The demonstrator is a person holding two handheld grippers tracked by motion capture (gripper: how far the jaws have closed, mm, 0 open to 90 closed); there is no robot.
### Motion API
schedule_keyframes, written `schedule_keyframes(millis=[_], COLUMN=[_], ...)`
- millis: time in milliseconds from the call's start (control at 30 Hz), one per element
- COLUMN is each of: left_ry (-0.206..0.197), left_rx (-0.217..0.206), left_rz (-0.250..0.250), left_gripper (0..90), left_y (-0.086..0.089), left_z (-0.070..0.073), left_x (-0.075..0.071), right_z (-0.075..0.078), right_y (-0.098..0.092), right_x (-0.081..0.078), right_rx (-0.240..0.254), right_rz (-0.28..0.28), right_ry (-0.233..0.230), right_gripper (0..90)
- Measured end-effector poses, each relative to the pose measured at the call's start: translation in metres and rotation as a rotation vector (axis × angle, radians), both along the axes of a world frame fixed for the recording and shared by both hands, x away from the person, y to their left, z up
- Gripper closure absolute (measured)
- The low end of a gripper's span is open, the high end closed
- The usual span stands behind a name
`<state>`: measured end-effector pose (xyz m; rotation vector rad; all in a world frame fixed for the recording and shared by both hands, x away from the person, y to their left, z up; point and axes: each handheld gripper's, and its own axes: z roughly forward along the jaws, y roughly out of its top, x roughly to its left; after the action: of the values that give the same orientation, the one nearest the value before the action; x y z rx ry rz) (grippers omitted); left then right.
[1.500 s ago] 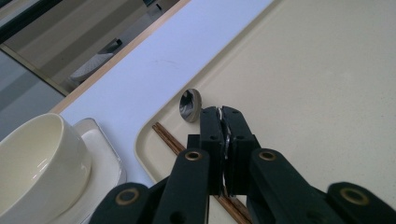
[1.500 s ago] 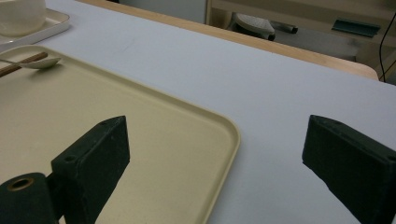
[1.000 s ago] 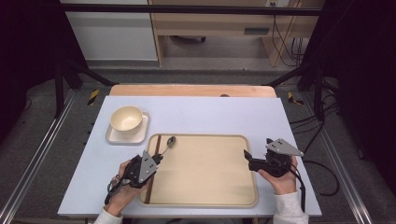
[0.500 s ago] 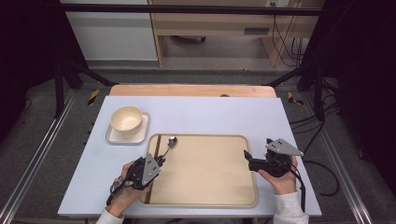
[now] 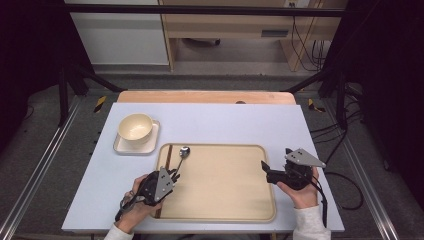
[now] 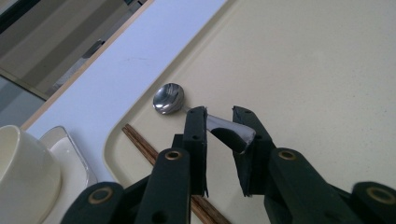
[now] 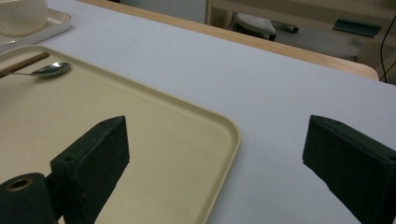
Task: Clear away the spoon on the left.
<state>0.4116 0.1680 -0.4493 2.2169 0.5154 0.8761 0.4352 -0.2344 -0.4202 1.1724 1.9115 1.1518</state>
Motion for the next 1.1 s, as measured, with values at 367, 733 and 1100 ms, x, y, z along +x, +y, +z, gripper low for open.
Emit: schedule_keyframes(millis=[367,733,1100], left_ry=[0.033,0.069,0.098], left_rx=[0.031,0.062,0.078], left_rz=[-0.036,-0.058,-0.071], left_gripper=[71.1,65.1,52.2], left_y=[-0.003,-0.007,-0.01], left_z=[-0.007,-0.013,-0.017], left_x=[0.0,0.001,0.003], right_z=[0.001,0.001,0.001], right_y=[0.0,0.0,0.0], right_x=[0.0,0.0,0.0], right_rx=[-0.001,0.003,0.003], right_rz=[0.002,0.001,0.001], right_ry=[-0.003,-0.003,-0.001], right_gripper=[7.4,7.4,7.1])
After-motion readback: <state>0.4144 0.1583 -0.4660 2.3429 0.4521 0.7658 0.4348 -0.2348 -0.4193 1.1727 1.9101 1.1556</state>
